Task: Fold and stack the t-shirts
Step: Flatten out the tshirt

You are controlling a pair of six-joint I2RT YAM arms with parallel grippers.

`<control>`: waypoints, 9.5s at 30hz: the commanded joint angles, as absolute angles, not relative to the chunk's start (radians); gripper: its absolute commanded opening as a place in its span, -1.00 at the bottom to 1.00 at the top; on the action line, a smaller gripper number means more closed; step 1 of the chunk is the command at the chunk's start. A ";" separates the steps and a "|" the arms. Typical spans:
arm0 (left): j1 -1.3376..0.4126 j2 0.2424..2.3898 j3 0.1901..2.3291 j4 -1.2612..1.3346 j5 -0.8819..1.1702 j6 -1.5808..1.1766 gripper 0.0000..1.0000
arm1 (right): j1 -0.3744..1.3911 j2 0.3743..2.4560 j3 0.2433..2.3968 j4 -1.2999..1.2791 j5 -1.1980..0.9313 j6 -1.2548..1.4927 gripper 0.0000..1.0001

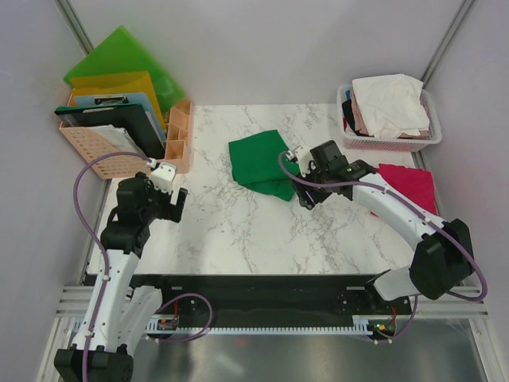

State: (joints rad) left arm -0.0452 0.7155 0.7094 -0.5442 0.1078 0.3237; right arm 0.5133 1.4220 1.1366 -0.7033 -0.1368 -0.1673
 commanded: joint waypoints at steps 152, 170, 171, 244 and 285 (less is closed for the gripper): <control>-0.021 0.870 0.821 -0.614 0.275 0.318 1.00 | 0.284 1.178 0.976 -0.609 -0.175 -0.311 0.07; -0.021 0.868 0.819 -0.607 0.236 0.324 1.00 | 0.213 1.311 1.031 -0.911 -0.147 -0.506 0.12; -0.021 0.864 0.821 -0.606 0.233 0.325 1.00 | 0.210 1.319 1.025 -0.932 -0.138 -0.529 0.15; -0.028 0.887 0.818 -0.609 0.219 0.339 1.00 | 0.324 1.597 2.157 -0.789 -0.071 -0.431 -1.00; -0.028 0.867 0.799 -0.627 0.224 0.339 1.00 | 0.069 1.554 1.976 -0.595 -0.020 -0.483 -1.00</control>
State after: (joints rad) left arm -0.0238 0.8642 0.7921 -0.6308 0.2127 0.3237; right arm 0.0750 1.5448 2.1311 -0.6079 -0.0216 -0.4118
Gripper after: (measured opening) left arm 0.996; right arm 0.019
